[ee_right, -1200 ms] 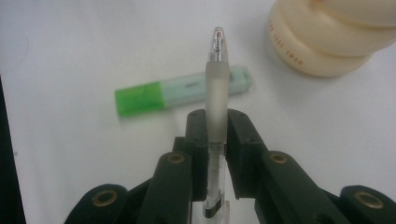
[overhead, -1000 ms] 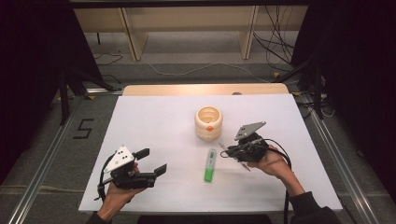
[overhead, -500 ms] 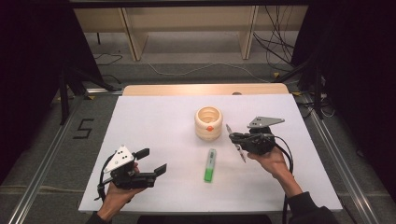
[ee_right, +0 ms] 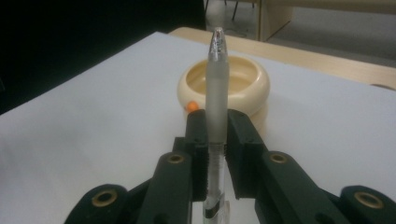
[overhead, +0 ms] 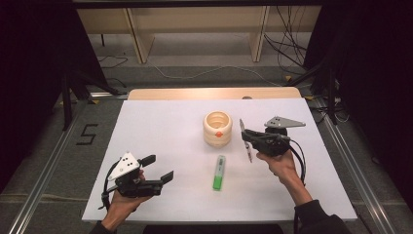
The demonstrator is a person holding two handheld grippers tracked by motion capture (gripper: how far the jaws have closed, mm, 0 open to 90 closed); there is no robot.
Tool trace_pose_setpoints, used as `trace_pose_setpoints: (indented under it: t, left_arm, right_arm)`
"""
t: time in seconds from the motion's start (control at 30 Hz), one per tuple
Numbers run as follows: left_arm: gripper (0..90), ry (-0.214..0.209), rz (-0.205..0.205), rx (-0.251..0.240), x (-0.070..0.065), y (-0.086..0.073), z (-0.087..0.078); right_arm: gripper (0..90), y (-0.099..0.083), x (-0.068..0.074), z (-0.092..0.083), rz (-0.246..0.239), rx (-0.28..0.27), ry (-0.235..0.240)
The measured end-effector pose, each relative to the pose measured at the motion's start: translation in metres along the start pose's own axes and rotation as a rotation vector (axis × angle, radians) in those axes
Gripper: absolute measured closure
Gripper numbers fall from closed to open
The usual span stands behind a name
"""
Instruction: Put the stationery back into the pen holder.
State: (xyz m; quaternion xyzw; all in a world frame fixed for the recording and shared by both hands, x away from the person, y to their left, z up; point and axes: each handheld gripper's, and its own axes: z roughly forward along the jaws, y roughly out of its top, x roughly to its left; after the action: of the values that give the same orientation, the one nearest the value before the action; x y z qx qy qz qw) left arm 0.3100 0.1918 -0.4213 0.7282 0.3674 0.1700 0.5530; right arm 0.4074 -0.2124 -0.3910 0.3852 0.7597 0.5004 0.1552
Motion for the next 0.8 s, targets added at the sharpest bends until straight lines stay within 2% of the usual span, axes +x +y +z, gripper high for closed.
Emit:
trace_pose_setpoints:
  t: [0.2,0.47,0.8]
  left_arm:
    - [11.9,0.003,0.0,-0.001,0.0,0.0,0.0]
    - [11.8,0.003,0.0,-0.001,0.0,0.0,0.0]
    - [11.9,0.003,0.001,-0.001,0.0,0.0,0.0]
  right_arm:
    - [80.2,0.01,0.001,0.002,-0.004,-0.044,-0.001]
    - [80.2,0.024,0.0,0.013,0.028,-0.091,0.005]
    - [80.2,0.043,0.005,0.022,0.026,-0.121,-0.007]
